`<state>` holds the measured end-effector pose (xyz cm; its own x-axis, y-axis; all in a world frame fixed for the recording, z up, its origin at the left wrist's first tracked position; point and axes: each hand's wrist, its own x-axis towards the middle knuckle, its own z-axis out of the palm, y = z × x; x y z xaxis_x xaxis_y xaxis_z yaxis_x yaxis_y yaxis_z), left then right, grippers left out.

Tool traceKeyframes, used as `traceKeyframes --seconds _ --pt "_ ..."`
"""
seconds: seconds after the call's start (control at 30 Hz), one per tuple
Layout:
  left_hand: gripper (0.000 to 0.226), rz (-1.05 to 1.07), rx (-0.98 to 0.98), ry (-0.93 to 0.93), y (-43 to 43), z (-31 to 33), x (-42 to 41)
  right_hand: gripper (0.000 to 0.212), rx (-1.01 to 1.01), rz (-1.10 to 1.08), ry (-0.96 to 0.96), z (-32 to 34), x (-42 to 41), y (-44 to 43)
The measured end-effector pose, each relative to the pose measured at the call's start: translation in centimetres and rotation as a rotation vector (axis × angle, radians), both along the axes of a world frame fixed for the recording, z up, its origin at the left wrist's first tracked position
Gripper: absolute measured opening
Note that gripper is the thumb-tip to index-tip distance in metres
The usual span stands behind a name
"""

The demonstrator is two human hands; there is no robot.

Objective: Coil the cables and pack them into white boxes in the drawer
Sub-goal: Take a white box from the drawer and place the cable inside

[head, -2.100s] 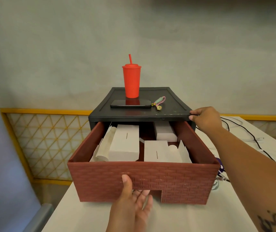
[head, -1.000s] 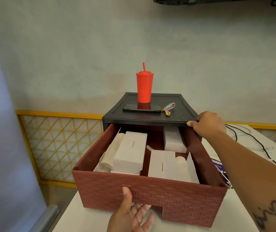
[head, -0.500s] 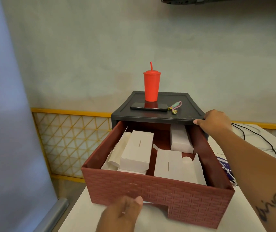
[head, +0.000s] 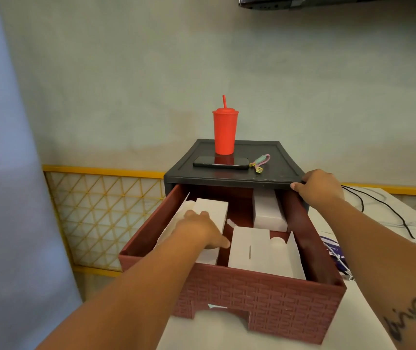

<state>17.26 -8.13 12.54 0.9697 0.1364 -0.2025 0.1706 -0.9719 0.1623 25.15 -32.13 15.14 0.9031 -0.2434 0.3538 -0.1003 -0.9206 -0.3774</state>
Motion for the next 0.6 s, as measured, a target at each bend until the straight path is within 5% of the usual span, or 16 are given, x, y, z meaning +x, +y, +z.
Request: traceKeyframes --seconds 0.17,0.33,0.47,0.6 --pt "0.085 -0.009 -0.004 -0.013 0.2 0.8 -0.7 0.032 0.008 0.013 -0.019 -0.3 -0.1 -0.1" --pt "0.083 -0.138 -0.350 0.017 0.6 4.6 -3.6 0.044 0.090 0.098 0.040 0.4 -1.5 0.3" --pt "0.085 -0.332 -0.520 -0.079 1.0 6.3 -6.6 0.054 0.583 0.275 0.055 2.5 -5.2 0.6" --pt "0.091 -0.550 -0.487 -0.319 0.4 5.9 -9.6 0.049 1.054 0.502 0.163 3.6 -12.1 0.7"
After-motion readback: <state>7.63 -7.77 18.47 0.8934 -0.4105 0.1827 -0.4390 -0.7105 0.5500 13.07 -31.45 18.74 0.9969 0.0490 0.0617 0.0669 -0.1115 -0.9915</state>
